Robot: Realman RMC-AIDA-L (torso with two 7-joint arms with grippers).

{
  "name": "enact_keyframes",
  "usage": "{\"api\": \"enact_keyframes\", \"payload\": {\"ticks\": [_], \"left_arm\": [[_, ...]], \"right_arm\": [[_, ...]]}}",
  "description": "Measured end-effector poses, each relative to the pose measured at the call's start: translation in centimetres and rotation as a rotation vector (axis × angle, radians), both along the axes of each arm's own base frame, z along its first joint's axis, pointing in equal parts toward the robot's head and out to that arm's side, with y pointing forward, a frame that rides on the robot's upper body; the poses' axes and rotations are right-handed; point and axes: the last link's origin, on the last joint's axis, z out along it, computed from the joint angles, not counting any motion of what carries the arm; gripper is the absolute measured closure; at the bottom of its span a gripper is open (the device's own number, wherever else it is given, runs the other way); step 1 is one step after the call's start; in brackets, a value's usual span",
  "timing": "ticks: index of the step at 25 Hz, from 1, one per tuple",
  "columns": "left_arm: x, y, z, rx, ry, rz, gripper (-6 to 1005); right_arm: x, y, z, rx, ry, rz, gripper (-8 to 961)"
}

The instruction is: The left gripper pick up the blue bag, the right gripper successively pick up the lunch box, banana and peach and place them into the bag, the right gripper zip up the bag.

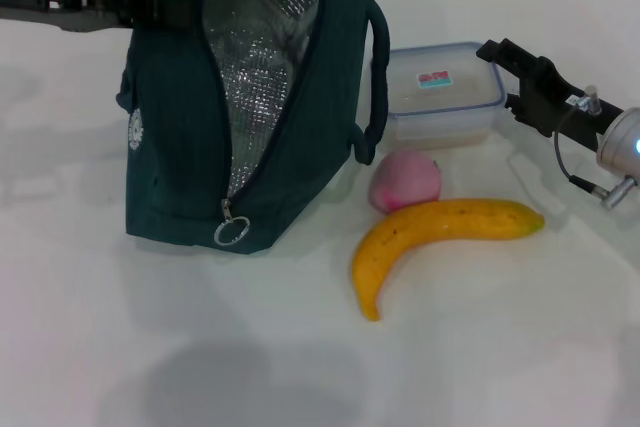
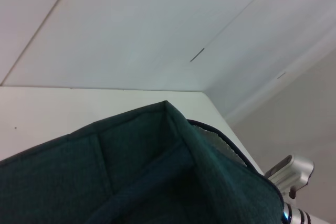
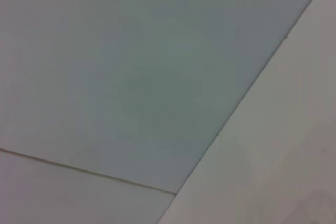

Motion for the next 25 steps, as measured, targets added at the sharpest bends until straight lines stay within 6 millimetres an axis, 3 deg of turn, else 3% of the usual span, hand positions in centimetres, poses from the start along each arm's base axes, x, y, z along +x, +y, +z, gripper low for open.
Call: {"api": "enact_keyframes", "payload": {"ticks": [12,25], "left_arm": [[0.5,0.3,-0.1,-0.001,-0.001,-0.018,955],[0.3,0.2,0.0,0.004,0.002,-0.019,955]], "right_arm": [[-1.2,1.1,0.0,-0.003,-0.012,0.020,97],[-1.5,1.0,0.0,-0.012,-0.021,0.055,99]]}}
